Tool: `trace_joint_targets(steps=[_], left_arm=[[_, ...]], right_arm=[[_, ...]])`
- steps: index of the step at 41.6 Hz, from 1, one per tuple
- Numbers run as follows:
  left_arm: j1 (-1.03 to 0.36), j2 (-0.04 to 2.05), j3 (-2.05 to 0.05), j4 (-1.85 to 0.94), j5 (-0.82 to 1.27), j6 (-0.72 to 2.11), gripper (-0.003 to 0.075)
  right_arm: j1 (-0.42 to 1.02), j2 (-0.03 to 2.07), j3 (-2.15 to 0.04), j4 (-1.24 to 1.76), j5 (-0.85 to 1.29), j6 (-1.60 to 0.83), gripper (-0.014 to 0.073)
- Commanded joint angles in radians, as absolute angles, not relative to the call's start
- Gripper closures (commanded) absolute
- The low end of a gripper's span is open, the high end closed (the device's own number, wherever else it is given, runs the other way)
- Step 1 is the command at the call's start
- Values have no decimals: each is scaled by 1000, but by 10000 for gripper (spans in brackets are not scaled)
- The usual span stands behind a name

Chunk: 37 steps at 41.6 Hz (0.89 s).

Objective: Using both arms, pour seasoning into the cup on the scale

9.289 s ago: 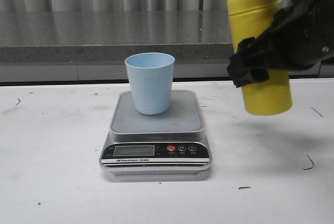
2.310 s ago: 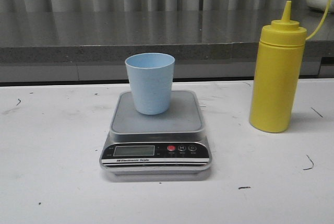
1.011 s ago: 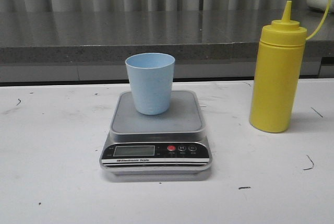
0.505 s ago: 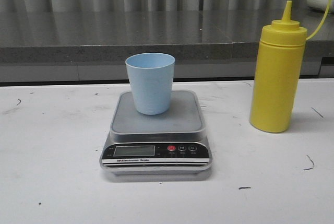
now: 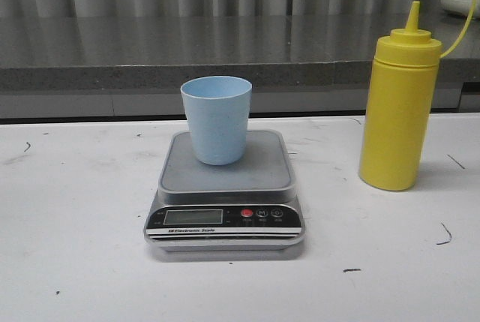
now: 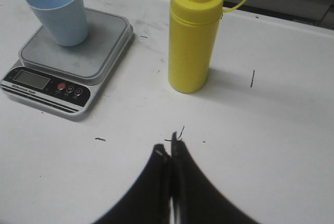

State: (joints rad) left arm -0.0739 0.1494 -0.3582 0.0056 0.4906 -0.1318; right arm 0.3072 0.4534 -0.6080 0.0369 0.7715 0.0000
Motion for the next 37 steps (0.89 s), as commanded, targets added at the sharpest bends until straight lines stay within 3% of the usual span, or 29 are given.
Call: trace_joint_targets(steps=[1, 21, 37], left_arm=[[-28, 82, -274, -21, 297, -138, 740], [-11, -23, 30, 0, -96, -138, 740], [-11, -23, 28, 62, -100, -138, 740]], right_arm=[[305, 457, -631, 42, 702, -11, 662], [305, 457, -631, 42, 704, -11, 662], [305, 457, -631, 42, 704, -11, 662]])
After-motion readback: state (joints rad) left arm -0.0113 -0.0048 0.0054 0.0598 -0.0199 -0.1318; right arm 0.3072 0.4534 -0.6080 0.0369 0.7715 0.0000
